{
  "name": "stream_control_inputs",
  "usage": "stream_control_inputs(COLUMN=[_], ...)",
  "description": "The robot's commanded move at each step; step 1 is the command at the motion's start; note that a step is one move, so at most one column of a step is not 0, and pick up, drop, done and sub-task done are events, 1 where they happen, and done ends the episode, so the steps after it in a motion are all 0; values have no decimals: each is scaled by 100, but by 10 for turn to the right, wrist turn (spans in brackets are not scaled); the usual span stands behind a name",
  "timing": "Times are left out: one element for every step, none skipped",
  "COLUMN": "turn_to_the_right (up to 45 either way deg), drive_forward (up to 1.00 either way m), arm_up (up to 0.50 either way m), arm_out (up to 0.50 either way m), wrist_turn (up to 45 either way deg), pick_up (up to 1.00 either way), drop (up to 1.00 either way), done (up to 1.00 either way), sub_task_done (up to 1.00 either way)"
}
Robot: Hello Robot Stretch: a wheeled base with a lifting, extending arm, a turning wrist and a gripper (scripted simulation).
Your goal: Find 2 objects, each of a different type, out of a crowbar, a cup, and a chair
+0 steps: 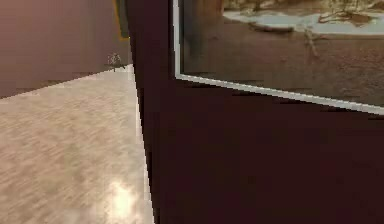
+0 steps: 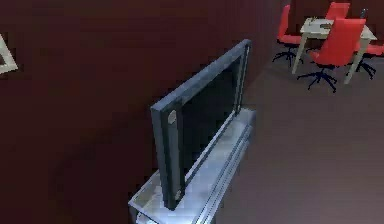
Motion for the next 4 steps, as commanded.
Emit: stream_control_inputs(turn_to_the_right=[-450, -450, -450, -90], drive_forward=[0, 0, 0, 0], arm_up=[0, 0, 0, 0], arm_out=[0, 0, 0, 0], wrist_turn=[0, 0, 0, 0], pick_up=[0, 0, 0, 0], drop=[0, 0, 0, 0], done=[0, 0, 0, 0], sub_task_done=[0, 0, 0, 0])
